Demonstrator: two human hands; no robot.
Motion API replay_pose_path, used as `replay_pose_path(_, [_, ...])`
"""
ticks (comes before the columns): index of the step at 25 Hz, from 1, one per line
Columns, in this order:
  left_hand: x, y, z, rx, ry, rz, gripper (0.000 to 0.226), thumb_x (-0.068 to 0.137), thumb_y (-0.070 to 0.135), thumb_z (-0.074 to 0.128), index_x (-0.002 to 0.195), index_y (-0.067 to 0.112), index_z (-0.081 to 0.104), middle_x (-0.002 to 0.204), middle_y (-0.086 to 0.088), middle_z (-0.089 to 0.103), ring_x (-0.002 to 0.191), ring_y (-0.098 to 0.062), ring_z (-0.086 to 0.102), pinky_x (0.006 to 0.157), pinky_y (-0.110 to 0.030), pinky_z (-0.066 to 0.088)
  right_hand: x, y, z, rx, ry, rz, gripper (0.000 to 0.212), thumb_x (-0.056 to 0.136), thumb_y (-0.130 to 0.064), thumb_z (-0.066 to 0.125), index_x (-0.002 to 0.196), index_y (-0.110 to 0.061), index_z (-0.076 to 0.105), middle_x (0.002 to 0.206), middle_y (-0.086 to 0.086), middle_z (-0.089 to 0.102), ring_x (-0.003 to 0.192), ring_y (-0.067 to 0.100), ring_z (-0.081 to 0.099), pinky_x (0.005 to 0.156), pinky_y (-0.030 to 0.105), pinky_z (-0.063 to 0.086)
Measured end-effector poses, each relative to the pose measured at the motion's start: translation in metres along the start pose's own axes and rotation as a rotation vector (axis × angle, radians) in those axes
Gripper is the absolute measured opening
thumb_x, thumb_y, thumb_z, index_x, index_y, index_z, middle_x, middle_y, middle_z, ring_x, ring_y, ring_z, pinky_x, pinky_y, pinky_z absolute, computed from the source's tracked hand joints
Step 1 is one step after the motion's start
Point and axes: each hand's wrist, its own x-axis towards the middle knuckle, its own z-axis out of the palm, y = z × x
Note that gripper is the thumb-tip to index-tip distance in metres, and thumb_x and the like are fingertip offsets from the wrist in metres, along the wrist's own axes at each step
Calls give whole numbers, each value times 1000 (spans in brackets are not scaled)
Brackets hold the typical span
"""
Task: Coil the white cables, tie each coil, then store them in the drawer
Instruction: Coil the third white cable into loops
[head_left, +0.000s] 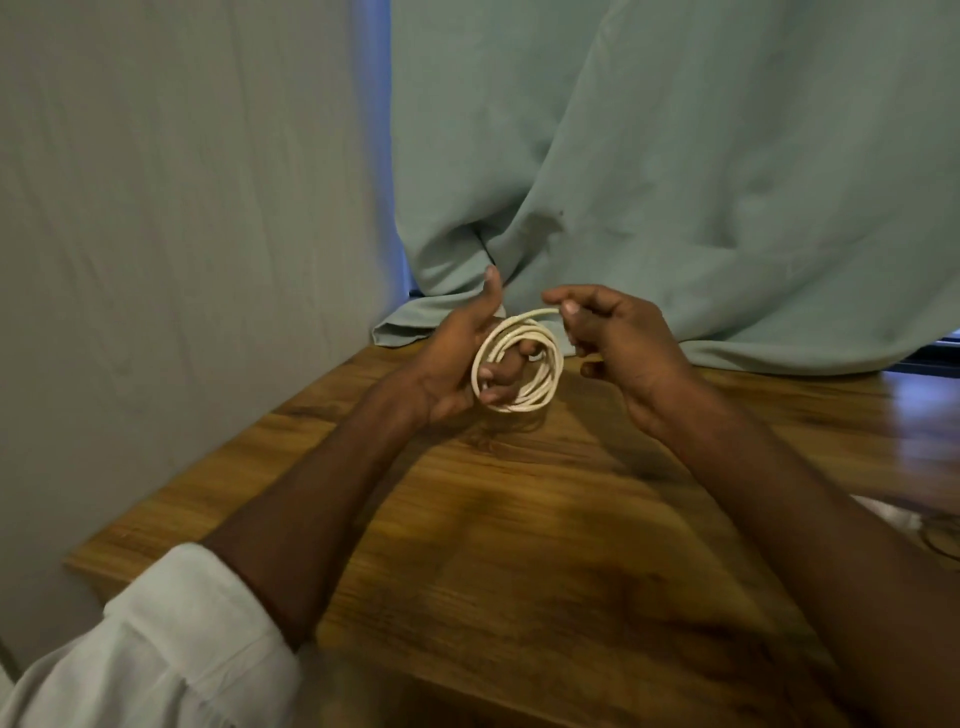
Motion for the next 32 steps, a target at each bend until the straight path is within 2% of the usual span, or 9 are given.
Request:
replay_pose_path(3, [0, 1, 2, -35, 59, 77, 50, 108, 47, 40, 79, 9, 56, 42, 0, 41, 34, -12, 34, 47, -27, 25, -3, 10, 2, -123, 88, -70, 18, 102, -14, 62, 106, -16, 80, 74, -11, 73, 62, -6, 65, 56, 11, 46])
replay_pose_path(5, [2, 1, 3, -46, 117, 118, 37, 110, 33, 41, 85, 9, 55, 44, 0, 45, 33, -8, 32, 44, -22, 27, -2, 12, 5, -150, 135, -77, 16, 101, -18, 64, 105, -16, 80, 85, -3, 78, 71, 0, 70, 64, 18, 51])
replay_pose_path(9, [3, 2, 0, -79, 170, 116, 40, 111, 42, 40, 83, 15, 52, 44, 7, 34, 31, -4, 28, 41, -20, 23, -1, 7, 17, 137, -50, 137, 28, 107, -31, 54, 112, -13, 74, 104, 13, 79, 94, 27, 75, 83, 42, 61])
replay_pose_path(12, [4, 1, 3, -90, 166, 111, 47, 110, 48, 38, 81, 13, 52, 43, 5, 39, 37, -7, 39, 47, -22, 37, -6, 11, 26, 139, -88, 70, 29, 109, -28, 50, 111, -11, 74, 103, 23, 76, 94, 38, 74, 88, 52, 61])
replay_pose_path(17, [-4, 8, -1, -226, 15, 39, 41, 109, 38, 44, 95, 2, 59, 74, -12, 68, 75, -23, 69, 80, -34, 61, -10, 7, 29, 244, -23, -18, 31, 112, -15, 42, 104, 2, 67, 61, 6, 64, 48, 11, 58, 50, 24, 54])
replay_pose_path(23, [-8, 8, -4, -141, 47, 63, 37, 109, 30, 46, 120, -3, 60, 100, -20, 66, 96, -31, 66, 101, -44, 54, -5, 10, 27, 299, -71, -84, 16, 112, -19, 42, 112, -17, 57, 74, 8, 66, 52, 15, 55, 48, 25, 47])
replay_pose_path(26, [-7, 8, -2, -63, 17, 55, 41, 108, 42, 44, 103, 4, 59, 74, -9, 59, 84, -29, 52, 91, -39, 51, -2, 15, 20, 288, -77, -77, 14, 110, -24, 46, 106, -23, 59, 90, 19, 63, 71, 31, 54, 55, 31, 50])
replay_pose_path(29, [-5, 6, -2, -142, -20, 18, 56, 109, 52, 32, 90, 4, 54, 54, -2, 46, 63, -21, 47, 76, -32, 47, -1, 15, 23, 393, -58, -12, 15, 109, -22, 48, 100, -19, 60, 92, 22, 51, 58, 20, 44, 53, 27, 44])
replay_pose_path(32, [-5, 1, 0, -234, -70, 28, 47, 112, 36, 30, 88, 6, 57, 55, 1, 46, 66, -20, 42, 83, -32, 45, 2, 14, 22, 625, -41, 73, 18, 105, -18, 53, 90, -16, 63, 83, 18, 43, 53, 14, 36, 57, 28, 38])
